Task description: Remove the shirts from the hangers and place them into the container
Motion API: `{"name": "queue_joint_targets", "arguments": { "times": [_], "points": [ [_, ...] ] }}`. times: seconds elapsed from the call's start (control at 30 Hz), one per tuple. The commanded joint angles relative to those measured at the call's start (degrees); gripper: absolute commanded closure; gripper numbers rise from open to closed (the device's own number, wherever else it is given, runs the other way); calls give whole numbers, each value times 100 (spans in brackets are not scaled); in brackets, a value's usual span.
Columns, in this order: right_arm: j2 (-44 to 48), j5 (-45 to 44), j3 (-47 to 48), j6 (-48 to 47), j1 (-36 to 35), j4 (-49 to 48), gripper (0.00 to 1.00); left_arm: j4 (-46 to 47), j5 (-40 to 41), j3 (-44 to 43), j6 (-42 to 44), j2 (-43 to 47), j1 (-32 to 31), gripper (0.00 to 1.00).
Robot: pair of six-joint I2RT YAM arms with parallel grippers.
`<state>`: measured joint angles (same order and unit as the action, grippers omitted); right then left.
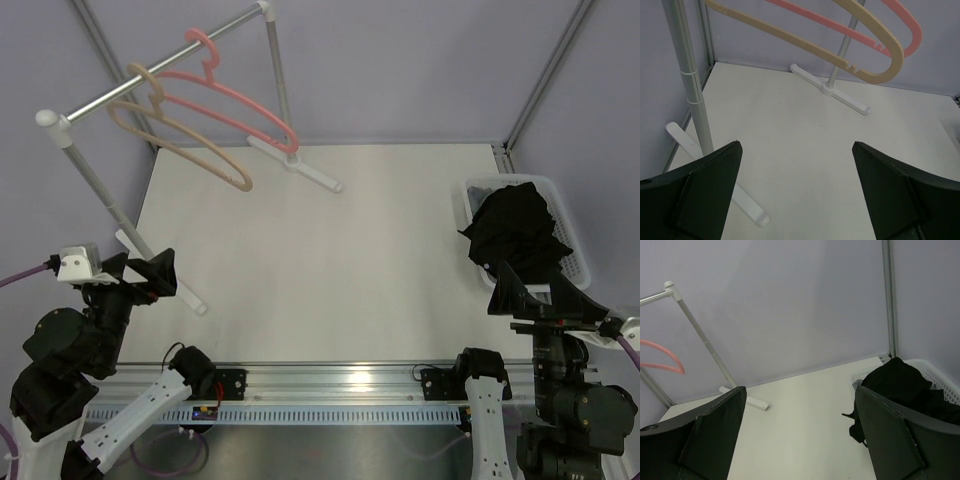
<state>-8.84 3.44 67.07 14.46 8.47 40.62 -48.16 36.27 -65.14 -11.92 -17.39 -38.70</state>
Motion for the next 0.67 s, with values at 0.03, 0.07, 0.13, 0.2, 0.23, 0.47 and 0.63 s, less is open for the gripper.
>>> {"name": "queue_joint_targets", "arguments": {
  "times": [0.03, 0.07, 0.13, 0.2, 0.23, 0.47, 0.63],
  "points": [
    [137, -46, -10, -206, -117, 157, 1, -193, 205, -42, 164, 104, 11, 1],
    [154, -28, -10, -224, -126, 157, 1, -237, 205, -16, 147, 95, 11, 1],
    [190, -10, -18, -242, -144, 148, 1, -246, 205, 19, 146, 95, 11, 1],
    [207, -28, -18, -268, -153, 148, 1, -246, 196, 46, 146, 95, 11, 1],
    [216, -10, -10, -268, -161, 157, 0, -255, 187, 46, 146, 78, 11, 1],
    [260, 42, -18, -303, -161, 130, 0, -246, 170, 46, 164, 16, 11, 1],
    [286, 51, -1, -312, -161, 121, 1, -246, 143, 55, 146, 42, 11, 1]
  ]
}}
